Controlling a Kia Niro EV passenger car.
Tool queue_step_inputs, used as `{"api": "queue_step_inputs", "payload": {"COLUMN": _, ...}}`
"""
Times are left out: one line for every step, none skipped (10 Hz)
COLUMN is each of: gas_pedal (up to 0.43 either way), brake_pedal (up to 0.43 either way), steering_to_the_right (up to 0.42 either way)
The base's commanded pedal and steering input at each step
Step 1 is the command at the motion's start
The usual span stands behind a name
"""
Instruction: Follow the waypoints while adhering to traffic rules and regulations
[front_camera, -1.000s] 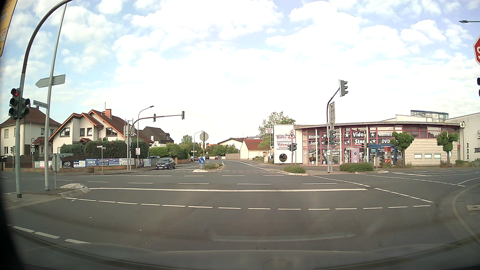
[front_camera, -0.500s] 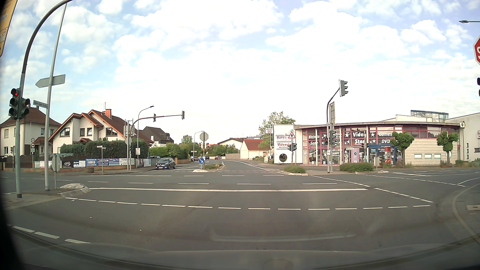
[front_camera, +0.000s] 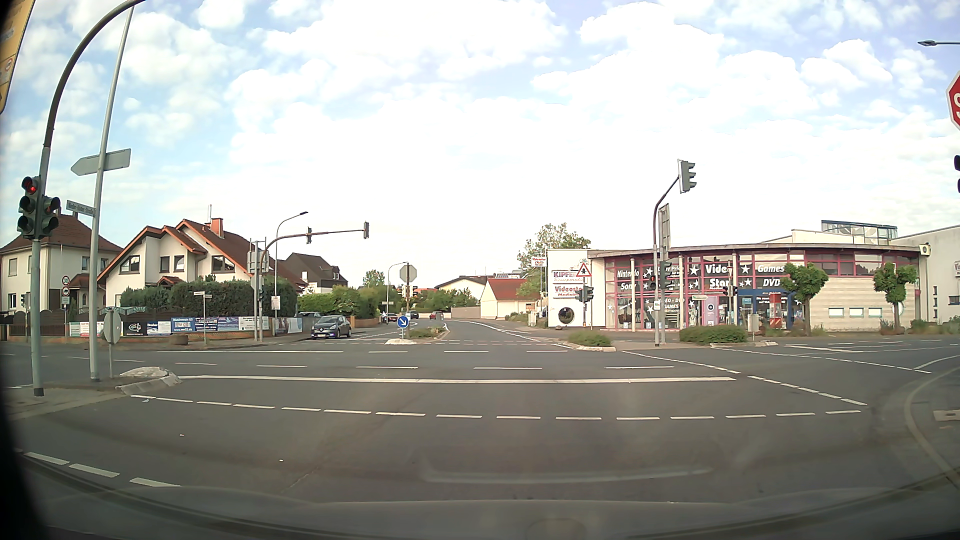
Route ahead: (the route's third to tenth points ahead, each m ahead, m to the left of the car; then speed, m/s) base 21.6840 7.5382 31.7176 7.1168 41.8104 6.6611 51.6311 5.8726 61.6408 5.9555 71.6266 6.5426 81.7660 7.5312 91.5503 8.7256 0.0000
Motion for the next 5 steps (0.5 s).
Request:
{"api": "queue_step_inputs", "payload": {"gas_pedal": 0.000, "brake_pedal": 0.268, "steering_to_the_right": 0.000}}
{"api": "queue_step_inputs", "payload": {"gas_pedal": 0.000, "brake_pedal": 0.268, "steering_to_the_right": 0.000}}
{"api": "queue_step_inputs", "payload": {"gas_pedal": 0.000, "brake_pedal": 0.268, "steering_to_the_right": 0.000}}
{"api": "queue_step_inputs", "payload": {"gas_pedal": 0.000, "brake_pedal": 0.262, "steering_to_the_right": 0.000}}
{"api": "queue_step_inputs", "payload": {"gas_pedal": 0.000, "brake_pedal": 0.226, "steering_to_the_right": 0.000}}
